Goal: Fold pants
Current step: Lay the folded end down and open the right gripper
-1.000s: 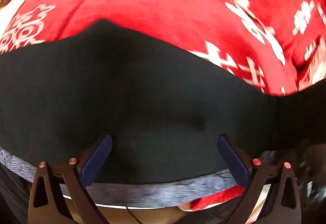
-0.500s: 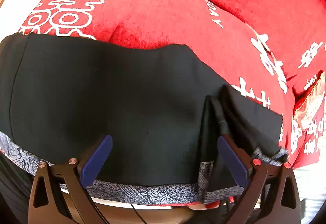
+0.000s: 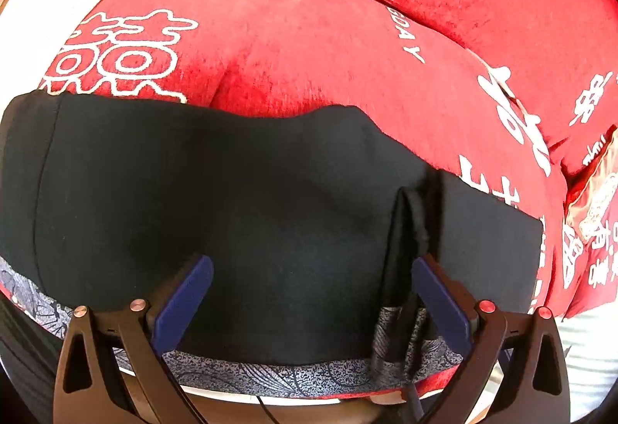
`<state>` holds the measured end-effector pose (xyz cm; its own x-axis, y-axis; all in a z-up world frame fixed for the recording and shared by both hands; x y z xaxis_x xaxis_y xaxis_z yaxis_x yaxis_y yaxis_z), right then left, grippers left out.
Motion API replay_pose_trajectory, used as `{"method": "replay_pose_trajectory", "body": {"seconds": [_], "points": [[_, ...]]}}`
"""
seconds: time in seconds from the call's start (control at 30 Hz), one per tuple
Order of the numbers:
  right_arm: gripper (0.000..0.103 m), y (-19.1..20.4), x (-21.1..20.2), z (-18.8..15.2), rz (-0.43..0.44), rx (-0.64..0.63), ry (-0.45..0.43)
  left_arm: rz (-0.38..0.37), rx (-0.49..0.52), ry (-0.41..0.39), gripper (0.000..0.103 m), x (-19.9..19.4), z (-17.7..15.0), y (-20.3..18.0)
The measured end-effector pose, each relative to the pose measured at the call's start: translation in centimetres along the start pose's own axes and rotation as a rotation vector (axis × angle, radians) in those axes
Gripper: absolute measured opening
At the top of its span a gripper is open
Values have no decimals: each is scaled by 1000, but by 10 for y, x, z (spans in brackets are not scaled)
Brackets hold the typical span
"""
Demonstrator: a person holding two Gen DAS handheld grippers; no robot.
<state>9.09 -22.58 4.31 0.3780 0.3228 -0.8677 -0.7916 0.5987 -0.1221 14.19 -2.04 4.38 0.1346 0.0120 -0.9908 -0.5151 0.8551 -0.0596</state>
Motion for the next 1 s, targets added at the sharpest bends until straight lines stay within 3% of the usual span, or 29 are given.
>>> {"method": "replay_pose_trajectory", "body": {"seconds": [0.17,0.33,0.4,0.57,0.77,0.83,0.93,1.0], "points": [[80,-51,-27,-5,182,264,-54,29,79,-43,103,-7,-6,-20],[80,-112,-31,-19,149,424,-81,52,184,-95,103,-14,-20,-50],[80,-127,-20,-26,184,463,-58,81,231,-110,103,-12,-29,-64],[80,-131,-1,-46,259,533,-16,192,349,-122,103,5,-54,-82],[81,-132,-2,-68,347,557,-16,161,349,-142,103,10,-67,-78],[81,-140,-9,-65,340,587,-31,157,342,-146,103,11,-70,-77],[81,-151,-16,-59,243,609,-49,150,329,-149,103,12,-71,-76],[81,-149,-10,-56,238,621,-33,145,329,-146,103,12,-71,-76]]}}
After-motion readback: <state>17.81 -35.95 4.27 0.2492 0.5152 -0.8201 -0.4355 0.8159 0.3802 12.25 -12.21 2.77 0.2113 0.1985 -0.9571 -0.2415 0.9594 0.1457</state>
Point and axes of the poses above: each gripper's, at about its wrist camera, not at the fingertips, and x roughly the way its jaws point, y to its left, z to its top, the point moved 1 cm from there along x, roughly the way its jaws point, and after that the axes turned 15 degrees about z, right-handed, at the moved point
